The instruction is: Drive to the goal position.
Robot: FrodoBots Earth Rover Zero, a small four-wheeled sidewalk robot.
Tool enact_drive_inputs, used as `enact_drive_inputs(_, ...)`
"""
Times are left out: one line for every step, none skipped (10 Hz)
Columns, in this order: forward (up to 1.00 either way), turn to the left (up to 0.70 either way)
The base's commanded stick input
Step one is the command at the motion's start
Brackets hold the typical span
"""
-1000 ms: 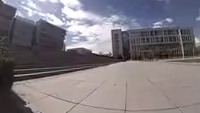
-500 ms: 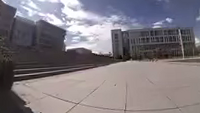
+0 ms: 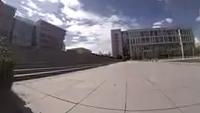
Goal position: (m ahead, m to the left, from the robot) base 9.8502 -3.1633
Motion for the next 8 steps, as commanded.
enact_drive_inputs(0.0,-0.7)
enact_drive_inputs(0.0,-0.7)
enact_drive_inputs(0.0,-0.7)
enact_drive_inputs(0.0,-0.29)
enact_drive_inputs(0.0,0.0)
enact_drive_inputs(0.0,0.0)
enact_drive_inputs(0.0,0.0)
enact_drive_inputs(0.0,0.0)
